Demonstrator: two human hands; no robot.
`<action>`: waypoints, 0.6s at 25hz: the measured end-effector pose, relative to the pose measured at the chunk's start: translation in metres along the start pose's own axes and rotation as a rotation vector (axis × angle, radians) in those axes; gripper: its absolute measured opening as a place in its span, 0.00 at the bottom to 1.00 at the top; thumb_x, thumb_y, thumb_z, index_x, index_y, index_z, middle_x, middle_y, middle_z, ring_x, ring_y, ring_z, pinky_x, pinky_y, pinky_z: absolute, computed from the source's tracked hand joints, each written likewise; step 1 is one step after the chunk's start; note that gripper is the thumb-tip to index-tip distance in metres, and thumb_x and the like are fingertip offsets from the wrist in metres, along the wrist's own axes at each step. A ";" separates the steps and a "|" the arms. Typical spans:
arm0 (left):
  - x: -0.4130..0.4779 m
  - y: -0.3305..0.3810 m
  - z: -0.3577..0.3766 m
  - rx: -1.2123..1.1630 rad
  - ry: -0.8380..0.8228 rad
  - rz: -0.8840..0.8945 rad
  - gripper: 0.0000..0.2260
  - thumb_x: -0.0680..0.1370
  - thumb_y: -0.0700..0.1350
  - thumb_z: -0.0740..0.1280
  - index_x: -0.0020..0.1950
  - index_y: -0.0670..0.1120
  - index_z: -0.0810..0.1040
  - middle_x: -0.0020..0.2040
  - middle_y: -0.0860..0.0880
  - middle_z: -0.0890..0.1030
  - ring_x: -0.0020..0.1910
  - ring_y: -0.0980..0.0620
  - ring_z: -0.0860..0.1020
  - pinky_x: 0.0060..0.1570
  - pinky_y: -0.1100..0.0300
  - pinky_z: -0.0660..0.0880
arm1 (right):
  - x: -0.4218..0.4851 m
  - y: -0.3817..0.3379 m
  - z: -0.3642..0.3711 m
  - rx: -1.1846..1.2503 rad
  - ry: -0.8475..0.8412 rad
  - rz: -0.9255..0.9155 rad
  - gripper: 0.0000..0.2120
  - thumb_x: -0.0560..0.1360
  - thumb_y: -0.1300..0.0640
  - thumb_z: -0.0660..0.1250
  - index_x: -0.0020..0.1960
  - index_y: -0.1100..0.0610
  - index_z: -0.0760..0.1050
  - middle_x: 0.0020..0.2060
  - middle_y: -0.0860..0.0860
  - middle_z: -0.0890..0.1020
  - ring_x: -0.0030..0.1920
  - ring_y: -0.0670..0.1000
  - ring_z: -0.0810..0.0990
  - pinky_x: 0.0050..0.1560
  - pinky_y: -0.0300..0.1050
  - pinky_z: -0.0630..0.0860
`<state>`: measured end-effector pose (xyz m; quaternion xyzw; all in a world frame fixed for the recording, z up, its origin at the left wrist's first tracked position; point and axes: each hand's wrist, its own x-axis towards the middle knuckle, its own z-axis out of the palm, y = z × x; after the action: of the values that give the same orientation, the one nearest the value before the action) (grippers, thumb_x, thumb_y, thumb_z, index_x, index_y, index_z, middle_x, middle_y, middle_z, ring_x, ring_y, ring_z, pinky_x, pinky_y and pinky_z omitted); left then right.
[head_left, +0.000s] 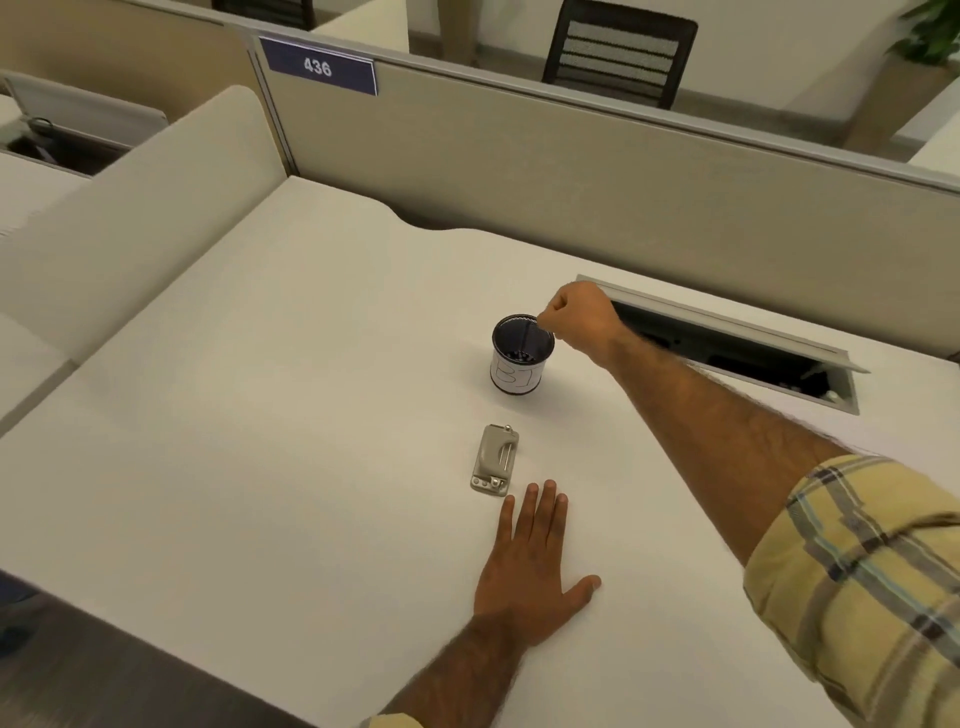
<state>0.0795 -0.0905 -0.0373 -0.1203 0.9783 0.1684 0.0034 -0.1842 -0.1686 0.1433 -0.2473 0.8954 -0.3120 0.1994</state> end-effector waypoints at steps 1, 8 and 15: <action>0.000 0.000 0.000 -0.002 0.006 0.001 0.42 0.80 0.70 0.51 0.84 0.45 0.44 0.85 0.47 0.40 0.83 0.47 0.38 0.78 0.43 0.40 | 0.005 -0.003 0.002 -0.081 -0.006 -0.016 0.04 0.70 0.66 0.68 0.37 0.65 0.79 0.34 0.60 0.80 0.31 0.53 0.73 0.28 0.40 0.68; 0.001 -0.002 0.002 -0.037 0.020 0.006 0.42 0.80 0.70 0.51 0.84 0.45 0.44 0.85 0.46 0.40 0.83 0.47 0.37 0.78 0.43 0.39 | 0.014 -0.010 0.009 -0.340 -0.025 -0.064 0.07 0.70 0.64 0.65 0.35 0.58 0.78 0.36 0.56 0.85 0.36 0.55 0.81 0.32 0.41 0.71; 0.001 -0.003 0.000 -0.040 0.008 0.007 0.42 0.80 0.69 0.50 0.84 0.44 0.44 0.84 0.45 0.39 0.83 0.46 0.36 0.78 0.43 0.38 | 0.017 -0.005 0.009 -0.290 0.014 -0.086 0.04 0.71 0.64 0.70 0.38 0.58 0.79 0.33 0.52 0.83 0.28 0.50 0.76 0.28 0.40 0.70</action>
<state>0.0793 -0.0934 -0.0380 -0.1176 0.9752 0.1876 -0.0036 -0.1919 -0.1856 0.1368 -0.3095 0.9211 -0.1891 0.1418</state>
